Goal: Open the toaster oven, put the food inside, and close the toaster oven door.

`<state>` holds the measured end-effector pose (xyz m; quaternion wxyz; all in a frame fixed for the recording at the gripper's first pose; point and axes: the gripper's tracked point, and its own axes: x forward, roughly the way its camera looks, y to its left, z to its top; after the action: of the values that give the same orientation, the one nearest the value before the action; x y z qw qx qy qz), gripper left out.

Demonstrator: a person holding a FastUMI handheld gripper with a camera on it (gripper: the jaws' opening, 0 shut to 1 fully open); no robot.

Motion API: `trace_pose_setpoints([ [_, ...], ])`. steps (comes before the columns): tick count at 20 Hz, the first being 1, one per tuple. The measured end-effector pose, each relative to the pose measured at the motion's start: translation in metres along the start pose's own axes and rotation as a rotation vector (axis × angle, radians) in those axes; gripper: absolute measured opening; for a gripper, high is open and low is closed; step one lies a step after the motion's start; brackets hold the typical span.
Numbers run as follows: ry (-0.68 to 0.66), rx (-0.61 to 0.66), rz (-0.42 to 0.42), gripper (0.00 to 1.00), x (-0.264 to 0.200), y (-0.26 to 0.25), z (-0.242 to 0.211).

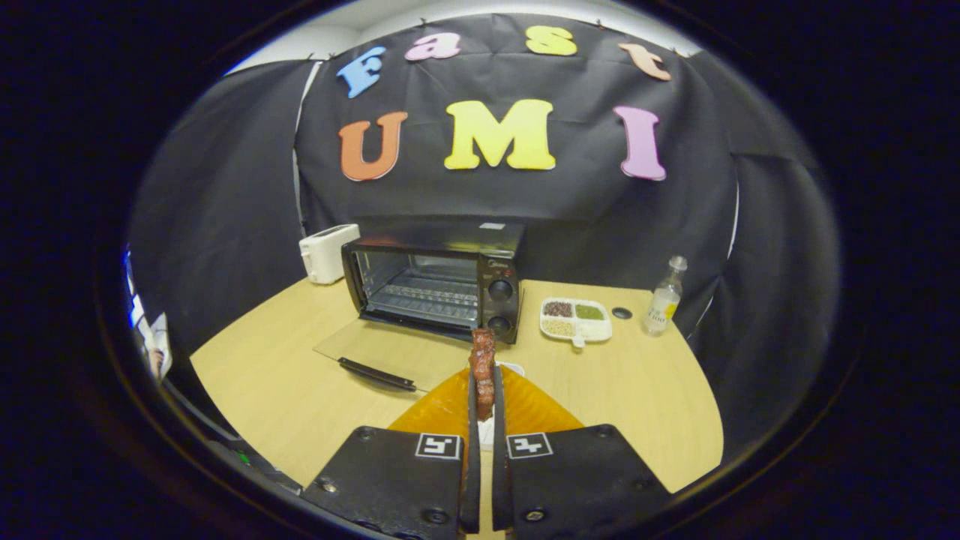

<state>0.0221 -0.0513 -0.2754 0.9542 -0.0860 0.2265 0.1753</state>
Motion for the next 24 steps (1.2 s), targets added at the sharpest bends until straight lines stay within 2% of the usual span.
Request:
trace_pose_setpoints([
  [6, -0.011, 0.027, 0.074, 0.09, 0.033, 0.067, 0.013],
  [11, -0.008, 0.086, 0.055, 0.09, 0.084, 0.095, 0.025],
  [17, -0.039, 0.232, 0.036, 0.09, 0.151, 0.11, 0.041],
  [24, -0.148, 0.475, 0.086, 0.09, 0.222, 0.119, 0.068],
])
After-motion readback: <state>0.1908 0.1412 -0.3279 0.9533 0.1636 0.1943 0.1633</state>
